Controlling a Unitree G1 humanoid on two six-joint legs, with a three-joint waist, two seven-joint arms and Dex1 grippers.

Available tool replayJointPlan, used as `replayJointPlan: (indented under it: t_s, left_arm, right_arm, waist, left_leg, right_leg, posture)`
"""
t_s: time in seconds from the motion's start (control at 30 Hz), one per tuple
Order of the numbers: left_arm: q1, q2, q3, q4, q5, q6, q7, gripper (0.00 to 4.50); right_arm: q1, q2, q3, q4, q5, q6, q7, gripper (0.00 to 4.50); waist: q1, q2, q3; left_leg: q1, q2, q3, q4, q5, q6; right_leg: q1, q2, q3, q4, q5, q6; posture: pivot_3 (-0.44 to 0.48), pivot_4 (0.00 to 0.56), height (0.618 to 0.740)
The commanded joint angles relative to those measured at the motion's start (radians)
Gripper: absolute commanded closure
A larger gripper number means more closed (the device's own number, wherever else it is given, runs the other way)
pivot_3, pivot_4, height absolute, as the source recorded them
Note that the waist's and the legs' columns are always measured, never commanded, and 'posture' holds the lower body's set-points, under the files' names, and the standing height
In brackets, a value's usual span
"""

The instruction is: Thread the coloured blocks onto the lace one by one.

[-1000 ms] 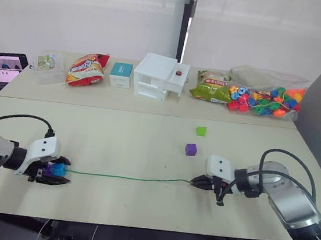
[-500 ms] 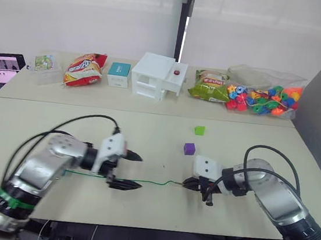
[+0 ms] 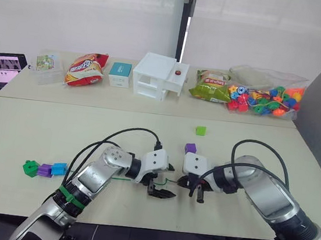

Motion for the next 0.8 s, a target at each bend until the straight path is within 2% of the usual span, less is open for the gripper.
replayJointPlan:
  t_s: [0.03, 0.4, 0.8]
  left_arm:
    - [-0.015, -0.012, 0.006, -0.011, -0.001, -0.008, -0.003, 0.87]
    - [-0.010, -0.016, -0.005, 0.005, 0.025, -0.019, -0.008, 4.48]
    - [-0.017, -0.028, 0.013, 0.010, 0.019, -0.011, -0.011, 4.48]
  right_arm:
    - [-0.013, -0.008, -0.015, -0.037, 0.008, 0.011, -0.003, 4.50]
    - [-0.011, -0.020, -0.021, -0.047, 0.020, 0.020, -0.004, 4.50]
    - [0.010, -0.030, -0.023, -0.063, 0.026, 0.019, -0.013, 4.50]
  waist:
    - [0.001, 0.000, 0.000]
    - [0.001, 0.000, 0.000]
    - [0.001, 0.000, 0.000]
  left_leg:
    - [0.000, 0.000, 0.000, 0.000, 0.000, 0.000]
    - [0.000, 0.000, 0.000, 0.000, 0.000, 0.000]
    - [0.000, 0.000, 0.000, 0.000, 0.000, 0.000]
  right_leg:
    - [0.000, 0.000, 0.000, 0.000, 0.000, 0.000]
    - [0.000, 0.000, 0.000, 0.000, 0.000, 0.000]
    - [0.000, 0.000, 0.000, 0.000, 0.000, 0.000]
  posture:
    - [0.000, 0.150, 0.740]
    - [0.000, 0.150, 0.740]
    - [0.000, 0.150, 0.740]
